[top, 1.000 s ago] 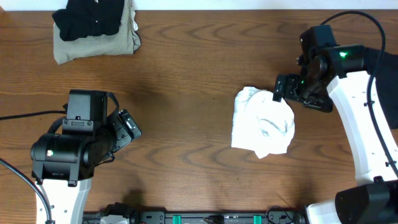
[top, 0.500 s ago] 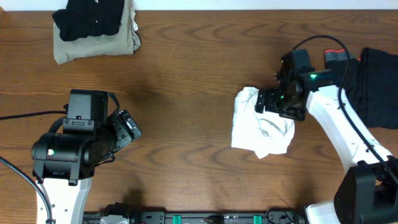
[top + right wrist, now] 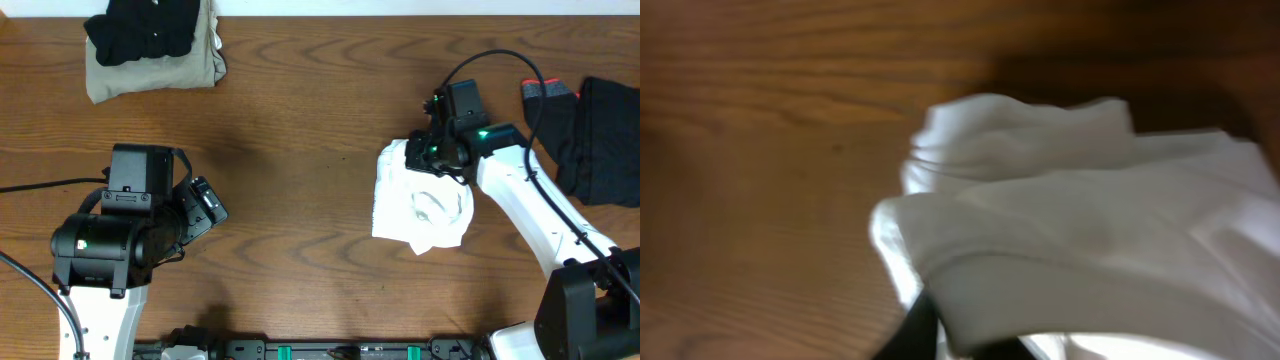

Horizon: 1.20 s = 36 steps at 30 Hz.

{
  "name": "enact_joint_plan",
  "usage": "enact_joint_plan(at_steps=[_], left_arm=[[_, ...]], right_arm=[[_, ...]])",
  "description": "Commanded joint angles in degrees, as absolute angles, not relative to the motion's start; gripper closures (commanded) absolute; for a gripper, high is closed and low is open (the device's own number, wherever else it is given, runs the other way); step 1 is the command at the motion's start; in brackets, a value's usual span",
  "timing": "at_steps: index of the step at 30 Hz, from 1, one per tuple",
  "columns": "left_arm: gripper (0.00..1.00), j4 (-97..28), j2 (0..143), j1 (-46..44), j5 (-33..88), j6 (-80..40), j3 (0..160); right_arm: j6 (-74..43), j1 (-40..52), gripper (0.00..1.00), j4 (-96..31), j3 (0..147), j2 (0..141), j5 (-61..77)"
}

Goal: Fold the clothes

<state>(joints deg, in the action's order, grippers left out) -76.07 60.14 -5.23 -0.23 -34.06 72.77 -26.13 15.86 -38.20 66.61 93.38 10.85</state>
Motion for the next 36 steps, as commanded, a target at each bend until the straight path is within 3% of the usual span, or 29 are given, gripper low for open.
enact_joint_plan(at_steps=[1, 11, 13, 16, 18, 23, 29, 31, 36], left_arm=[[0.02, -76.29, 60.29, -4.89, -0.89, -33.04, 72.53], [0.02, -76.69, 60.29, -4.89, -0.89, -33.06, 72.53], [0.02, -76.69, 60.29, -4.89, -0.89, -33.06, 72.53], [0.02, -76.69, 60.29, -4.89, -0.89, -33.06, 72.53], [0.02, -76.69, 60.29, -4.89, -0.89, -33.08, 72.53], [0.02, -77.10, 60.29, -4.89, -0.91, -33.04, 72.53], [0.02, -77.28, 60.29, -4.89, -0.91, -31.77, 72.53], [0.02, -76.99, 60.34, -4.89, -0.91, -31.79, 72.53], [0.02, -76.90, 60.36, -4.89, -0.89, -31.79, 72.53]], right_arm=[[-27.73, 18.20, 0.99, -36.05, 66.30, 94.19, 11.16], [-38.85, 19.44, 0.96, -27.14, 66.30, 94.21, 11.22], [-39.83, 20.05, 0.82, -26.70, 66.30, 94.21, 11.49], [-39.83, 20.97, 0.71, -26.46, 66.30, 94.21, 15.27], [-39.20, 21.78, 0.59, -26.00, 66.30, 94.21, 18.17], [-31.48, 21.89, 0.54, -29.23, 66.61, 93.56, 21.78], [-22.79, 19.75, 0.37, -40.95, 70.02, 88.95, 18.65], [-19.59, 19.40, 0.25, -44.40, 72.20, 86.48, 18.65], [-14.50, 19.40, 0.11, -55.33, 74.59, 81.71, 11.18]])
